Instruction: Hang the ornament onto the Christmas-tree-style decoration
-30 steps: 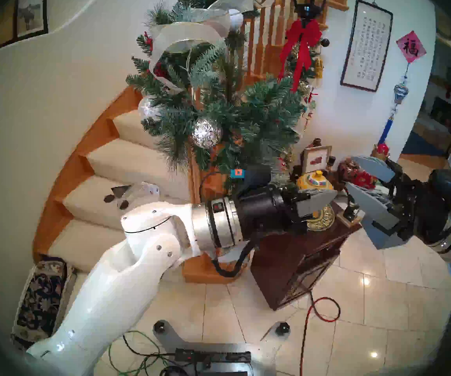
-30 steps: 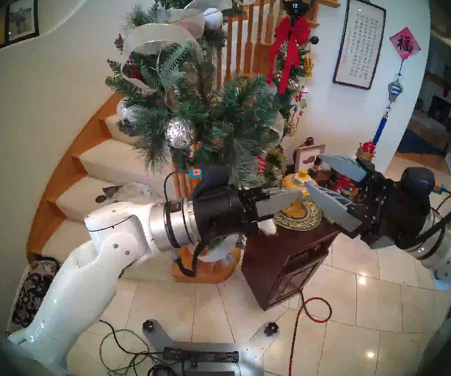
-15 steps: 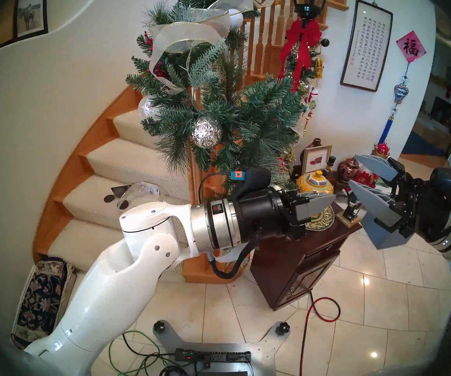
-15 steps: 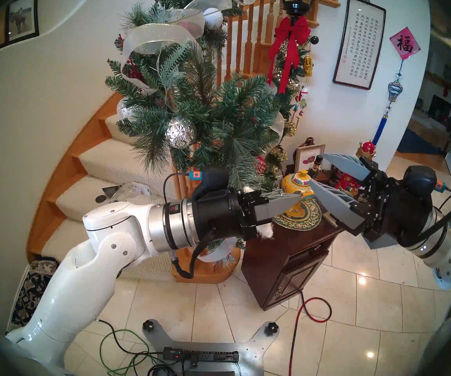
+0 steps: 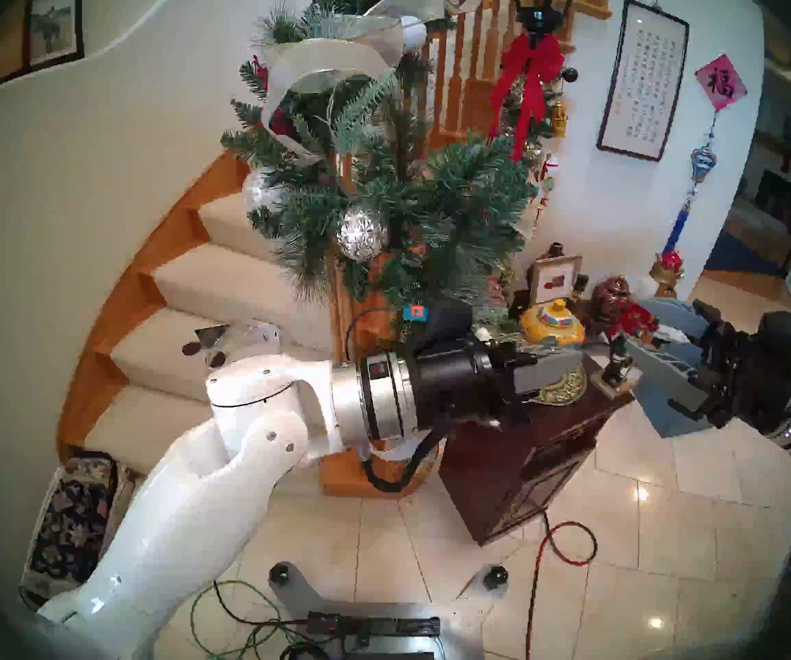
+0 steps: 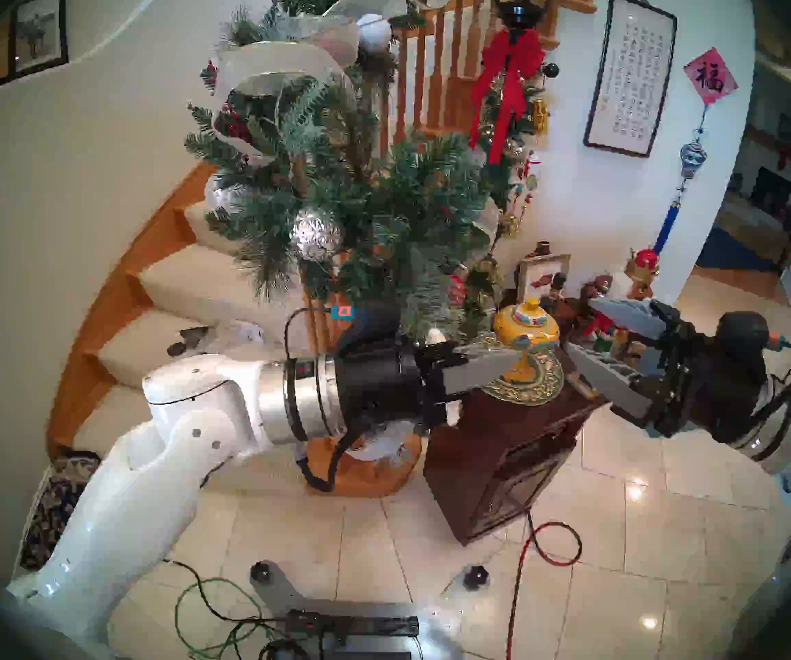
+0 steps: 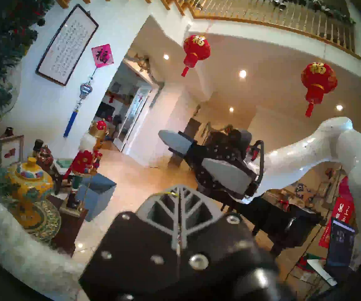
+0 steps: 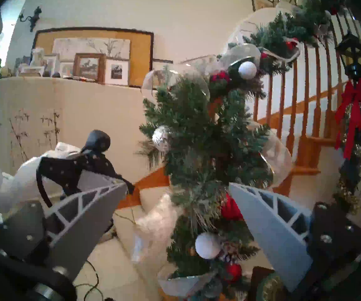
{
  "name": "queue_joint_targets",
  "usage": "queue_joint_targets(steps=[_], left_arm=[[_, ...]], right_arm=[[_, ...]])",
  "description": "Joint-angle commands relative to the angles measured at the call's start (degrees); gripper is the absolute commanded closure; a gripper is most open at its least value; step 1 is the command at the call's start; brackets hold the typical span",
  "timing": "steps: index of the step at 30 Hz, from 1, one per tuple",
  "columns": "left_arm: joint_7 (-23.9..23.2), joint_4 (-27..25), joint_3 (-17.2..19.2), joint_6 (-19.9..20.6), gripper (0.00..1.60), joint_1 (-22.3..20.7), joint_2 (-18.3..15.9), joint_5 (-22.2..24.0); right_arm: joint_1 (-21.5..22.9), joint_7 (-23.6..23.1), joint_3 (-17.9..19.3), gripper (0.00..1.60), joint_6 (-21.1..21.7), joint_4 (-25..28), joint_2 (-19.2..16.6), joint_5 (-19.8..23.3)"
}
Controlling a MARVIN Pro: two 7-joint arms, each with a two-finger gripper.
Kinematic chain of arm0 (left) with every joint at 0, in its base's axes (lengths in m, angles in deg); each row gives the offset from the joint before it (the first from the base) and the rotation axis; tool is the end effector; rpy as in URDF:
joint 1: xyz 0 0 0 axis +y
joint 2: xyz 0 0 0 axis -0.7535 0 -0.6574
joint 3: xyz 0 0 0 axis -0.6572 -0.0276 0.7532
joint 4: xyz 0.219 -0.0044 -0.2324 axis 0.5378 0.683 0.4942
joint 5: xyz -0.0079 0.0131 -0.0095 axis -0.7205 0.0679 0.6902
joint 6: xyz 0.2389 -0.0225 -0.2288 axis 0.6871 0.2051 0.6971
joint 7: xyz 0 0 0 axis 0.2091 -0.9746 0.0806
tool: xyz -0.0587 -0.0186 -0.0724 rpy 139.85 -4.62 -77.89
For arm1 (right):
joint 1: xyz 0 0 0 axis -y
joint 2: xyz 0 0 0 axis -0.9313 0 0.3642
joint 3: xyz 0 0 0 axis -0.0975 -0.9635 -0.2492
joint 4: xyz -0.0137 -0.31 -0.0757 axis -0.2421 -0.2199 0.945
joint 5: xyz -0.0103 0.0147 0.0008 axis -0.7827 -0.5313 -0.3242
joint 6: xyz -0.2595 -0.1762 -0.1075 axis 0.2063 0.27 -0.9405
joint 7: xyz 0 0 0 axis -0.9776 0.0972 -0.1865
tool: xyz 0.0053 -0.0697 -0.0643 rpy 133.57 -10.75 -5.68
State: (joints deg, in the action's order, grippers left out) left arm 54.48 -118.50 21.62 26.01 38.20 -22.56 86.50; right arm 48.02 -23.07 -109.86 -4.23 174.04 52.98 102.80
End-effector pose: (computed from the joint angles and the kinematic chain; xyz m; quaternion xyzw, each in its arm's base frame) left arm 0.2910 -0.1522 -0.1517 0.5823 -0.3062 0.4451 0.6076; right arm 0.1942 -0.2123 -0.0905 -0.6228 -0.3054 -0.6618 0.2844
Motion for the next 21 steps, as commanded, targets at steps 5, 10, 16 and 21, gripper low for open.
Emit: queue_joint_targets(steps=[5,10,16,21], left_arm=[[0.3,-0.7,-0.5,-0.1,1.60,-0.5,0.4,-0.6],[0.4,-0.9,-0.6,0.0,1.60,-0.5,0.4,-0.9],[0.6,-1.1,-0.8,0.1,1.60,-0.5,0.5,-1.3],[0.9,-1.3,-1.2,0.2,1.60,-0.5,0.7,-1.6]], right_arm=[[-5.8,-6.2,0.1,0.00,-0.1,-3.8,2.9,-0.5],[-7.2,-5.6,0.1,0.00,-0.1,-5.2,3.5,-0.8],[-8.9,-6.5,0.1,0.00,-0.1,-7.4,4.3,-0.2],[-9.6,-6.1,0.1,0.00,-0.1,-8.7,5.3,-0.2]])
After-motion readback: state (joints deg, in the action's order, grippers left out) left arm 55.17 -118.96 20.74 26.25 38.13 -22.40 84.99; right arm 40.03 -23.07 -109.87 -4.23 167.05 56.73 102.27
